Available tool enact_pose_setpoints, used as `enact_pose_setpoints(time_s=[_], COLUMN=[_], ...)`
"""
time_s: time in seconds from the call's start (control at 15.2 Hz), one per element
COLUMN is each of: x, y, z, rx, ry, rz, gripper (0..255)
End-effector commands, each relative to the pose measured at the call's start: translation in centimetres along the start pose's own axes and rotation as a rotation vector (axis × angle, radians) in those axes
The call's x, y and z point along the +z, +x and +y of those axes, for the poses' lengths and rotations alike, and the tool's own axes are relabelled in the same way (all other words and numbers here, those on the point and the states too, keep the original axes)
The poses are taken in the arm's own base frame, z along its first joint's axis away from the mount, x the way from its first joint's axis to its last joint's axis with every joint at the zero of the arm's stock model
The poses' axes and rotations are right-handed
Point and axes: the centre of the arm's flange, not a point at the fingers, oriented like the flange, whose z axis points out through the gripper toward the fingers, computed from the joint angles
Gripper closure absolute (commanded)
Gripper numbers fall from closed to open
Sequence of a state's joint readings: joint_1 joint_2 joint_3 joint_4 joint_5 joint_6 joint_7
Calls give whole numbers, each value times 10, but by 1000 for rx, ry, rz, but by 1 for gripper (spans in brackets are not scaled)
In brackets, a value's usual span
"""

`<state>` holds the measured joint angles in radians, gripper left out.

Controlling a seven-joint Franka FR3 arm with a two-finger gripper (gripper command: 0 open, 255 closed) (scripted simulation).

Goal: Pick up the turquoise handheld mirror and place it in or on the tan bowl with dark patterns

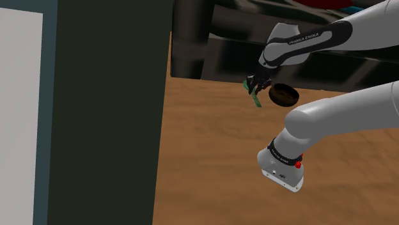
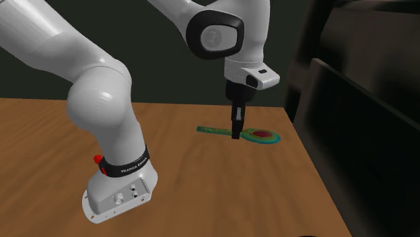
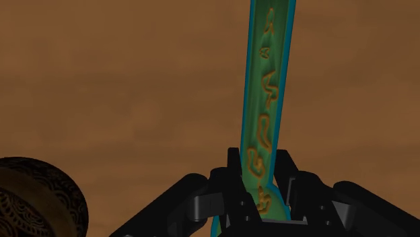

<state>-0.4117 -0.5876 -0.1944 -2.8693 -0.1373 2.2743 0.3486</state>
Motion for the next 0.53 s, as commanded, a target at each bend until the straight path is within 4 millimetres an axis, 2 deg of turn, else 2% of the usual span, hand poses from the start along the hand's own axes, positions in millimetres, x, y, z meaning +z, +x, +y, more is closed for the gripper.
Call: enact_pose_setpoints(time_s=[0.0, 0.46], x=[-2, -3], y=[11, 52], z=[22, 105], rx=[-1, -1], ry=[0, 0], rz=[0, 0], gripper=[255, 255])
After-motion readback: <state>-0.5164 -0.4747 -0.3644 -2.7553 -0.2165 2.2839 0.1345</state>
